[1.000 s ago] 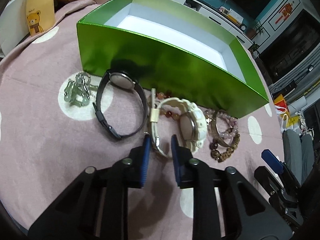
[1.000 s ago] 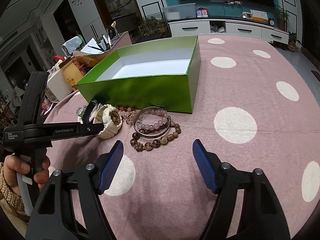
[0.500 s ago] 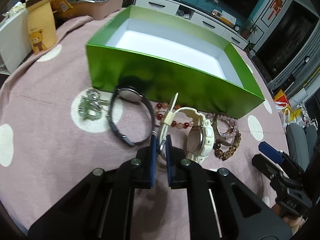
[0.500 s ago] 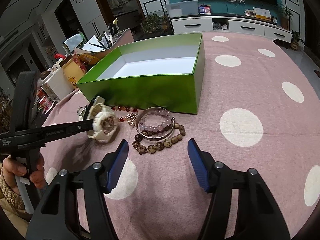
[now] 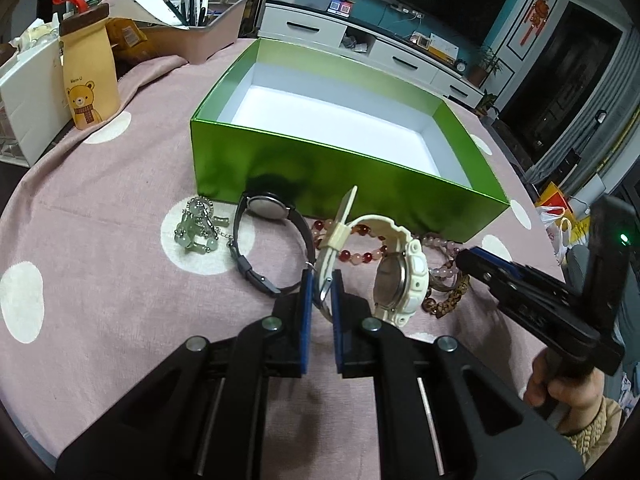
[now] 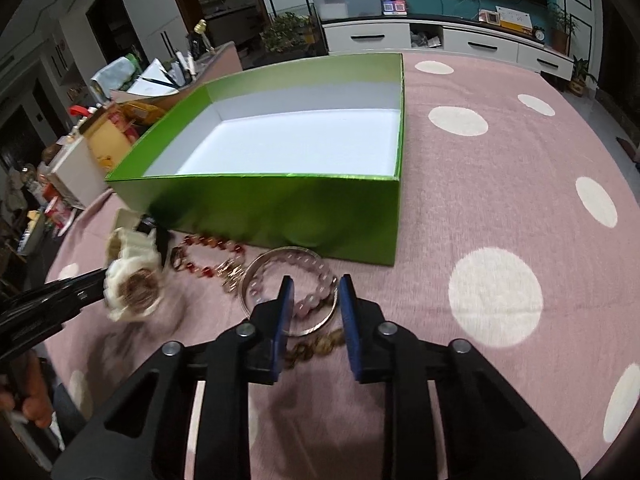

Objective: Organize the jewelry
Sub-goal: 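Grasp the chunky white watch with the left tool while the right tool grasps the pink bead bracelet, then carry both items into the green box and open both tools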

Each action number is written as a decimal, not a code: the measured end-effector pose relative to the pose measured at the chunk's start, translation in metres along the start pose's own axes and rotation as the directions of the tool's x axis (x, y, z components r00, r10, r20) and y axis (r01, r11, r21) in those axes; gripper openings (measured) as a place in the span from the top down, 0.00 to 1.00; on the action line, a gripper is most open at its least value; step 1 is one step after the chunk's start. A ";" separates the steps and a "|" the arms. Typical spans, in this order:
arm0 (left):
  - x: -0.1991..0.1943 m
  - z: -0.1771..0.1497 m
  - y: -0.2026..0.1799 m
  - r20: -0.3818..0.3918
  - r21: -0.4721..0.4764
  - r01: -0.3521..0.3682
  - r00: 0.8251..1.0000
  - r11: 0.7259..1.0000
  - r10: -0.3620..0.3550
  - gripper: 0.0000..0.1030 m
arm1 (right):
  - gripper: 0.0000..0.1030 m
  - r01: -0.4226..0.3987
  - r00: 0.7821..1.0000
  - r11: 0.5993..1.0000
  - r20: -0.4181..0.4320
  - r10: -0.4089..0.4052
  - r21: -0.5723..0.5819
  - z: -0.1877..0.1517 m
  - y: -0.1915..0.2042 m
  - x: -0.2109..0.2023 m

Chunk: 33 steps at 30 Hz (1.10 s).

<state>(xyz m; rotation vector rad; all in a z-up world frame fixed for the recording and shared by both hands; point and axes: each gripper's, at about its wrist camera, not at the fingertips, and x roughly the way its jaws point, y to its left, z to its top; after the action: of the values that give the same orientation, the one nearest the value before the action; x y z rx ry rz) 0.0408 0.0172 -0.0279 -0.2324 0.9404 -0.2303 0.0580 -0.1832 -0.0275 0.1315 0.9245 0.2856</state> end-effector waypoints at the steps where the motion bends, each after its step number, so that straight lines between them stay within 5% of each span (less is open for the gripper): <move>1: -0.001 0.000 0.001 0.001 0.001 0.001 1.000 1.000 -0.001 0.92 | 0.79 0.009 1.000 1.000 -0.003 -0.009 -0.006 0.002 0.001 0.003; 9: 0.001 0.000 0.004 -0.002 0.000 0.010 1.000 1.000 -0.010 0.92 | 0.93 0.056 0.998 0.998 -0.014 -0.056 -0.041 0.005 0.003 0.012; 33: -0.026 0.017 -0.015 0.052 0.051 0.008 0.999 0.999 -0.011 0.92 | 0.93 -0.048 0.968 0.998 0.244 0.055 -0.033 0.022 0.013 -0.082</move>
<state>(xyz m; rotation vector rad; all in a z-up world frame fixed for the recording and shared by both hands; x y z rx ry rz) 0.0386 0.0124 0.0059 -0.1954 0.8804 -0.2554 0.0264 -0.1947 0.0515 0.1622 0.6727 0.3220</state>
